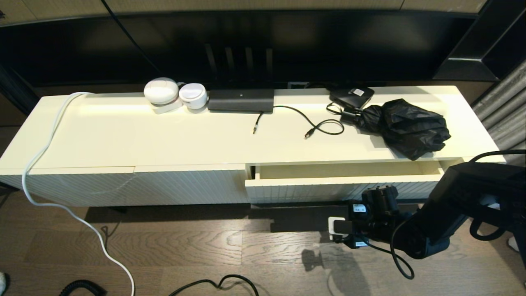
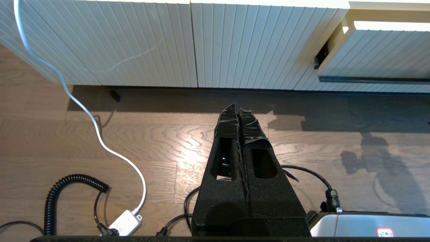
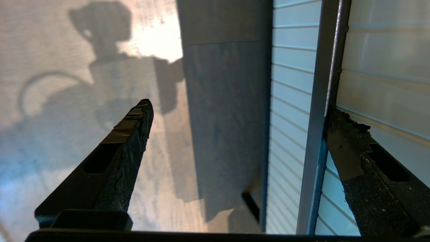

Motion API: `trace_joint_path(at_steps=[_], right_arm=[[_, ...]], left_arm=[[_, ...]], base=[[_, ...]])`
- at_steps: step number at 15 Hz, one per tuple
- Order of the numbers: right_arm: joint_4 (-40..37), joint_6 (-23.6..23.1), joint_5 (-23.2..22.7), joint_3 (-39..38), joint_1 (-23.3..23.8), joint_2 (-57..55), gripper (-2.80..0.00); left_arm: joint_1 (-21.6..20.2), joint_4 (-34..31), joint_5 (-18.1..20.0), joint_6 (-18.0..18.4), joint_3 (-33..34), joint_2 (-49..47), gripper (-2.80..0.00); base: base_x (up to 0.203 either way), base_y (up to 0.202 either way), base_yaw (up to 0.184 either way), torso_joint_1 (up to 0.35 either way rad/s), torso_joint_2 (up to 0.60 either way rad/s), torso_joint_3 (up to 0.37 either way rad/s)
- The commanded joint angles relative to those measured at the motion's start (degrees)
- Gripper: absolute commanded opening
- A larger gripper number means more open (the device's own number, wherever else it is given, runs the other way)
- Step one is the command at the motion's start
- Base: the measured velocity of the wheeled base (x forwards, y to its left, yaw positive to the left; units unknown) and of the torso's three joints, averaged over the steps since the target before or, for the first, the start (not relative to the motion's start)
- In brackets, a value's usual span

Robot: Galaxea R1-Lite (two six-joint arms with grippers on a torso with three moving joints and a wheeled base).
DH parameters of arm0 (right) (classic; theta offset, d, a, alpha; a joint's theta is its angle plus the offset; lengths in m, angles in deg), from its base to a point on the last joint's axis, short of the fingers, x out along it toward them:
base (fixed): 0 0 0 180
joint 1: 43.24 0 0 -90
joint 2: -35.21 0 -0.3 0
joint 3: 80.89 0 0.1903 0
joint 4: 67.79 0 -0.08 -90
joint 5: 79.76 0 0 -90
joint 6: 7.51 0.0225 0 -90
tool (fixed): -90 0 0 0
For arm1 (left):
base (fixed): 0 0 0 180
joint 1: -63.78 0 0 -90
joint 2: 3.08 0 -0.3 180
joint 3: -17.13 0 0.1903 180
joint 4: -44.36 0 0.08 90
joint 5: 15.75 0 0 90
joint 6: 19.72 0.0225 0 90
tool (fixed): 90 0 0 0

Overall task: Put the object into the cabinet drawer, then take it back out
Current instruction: Open the drawer

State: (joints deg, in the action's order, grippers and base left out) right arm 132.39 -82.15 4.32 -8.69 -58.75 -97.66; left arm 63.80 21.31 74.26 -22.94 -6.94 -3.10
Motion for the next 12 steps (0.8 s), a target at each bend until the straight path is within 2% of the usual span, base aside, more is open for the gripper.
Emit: trace_joint_path(at_steps=[1, 7, 11, 12], right_arm=[[0.4, -0.4, 0.2, -1.6, -0.1, 1.4, 0.00], [0.5, -0.3, 1.0, -4.7, -0.1, 4.1, 0.00], [-0.2, -0.2, 1.2, -8.8, -0.1, 13.0, 0.00], [-0.4, -0.1, 1.3, -10.2, -0.1, 15.3, -2.80]], left_arm=[[0.0, 0.0, 0.0, 0.0, 0.0, -0.1, -2.80], [0.0, 0.0, 0.0, 0.0, 0.0, -0.1, -2.80], [0.0, 0.0, 0.1, 0.0, 0.0, -0.1, -2.80], [0.0, 0.0, 0.0, 0.0, 0.0, -0.1, -2.80]], base=[[0.000, 0.000, 0.000, 0.000, 0.00, 0.000], [0.000, 0.000, 0.000, 0.000, 0.00, 0.000], [0.000, 0.000, 0.000, 0.000, 0.00, 0.000], [0.000, 0.000, 0.000, 0.000, 0.00, 0.000]])
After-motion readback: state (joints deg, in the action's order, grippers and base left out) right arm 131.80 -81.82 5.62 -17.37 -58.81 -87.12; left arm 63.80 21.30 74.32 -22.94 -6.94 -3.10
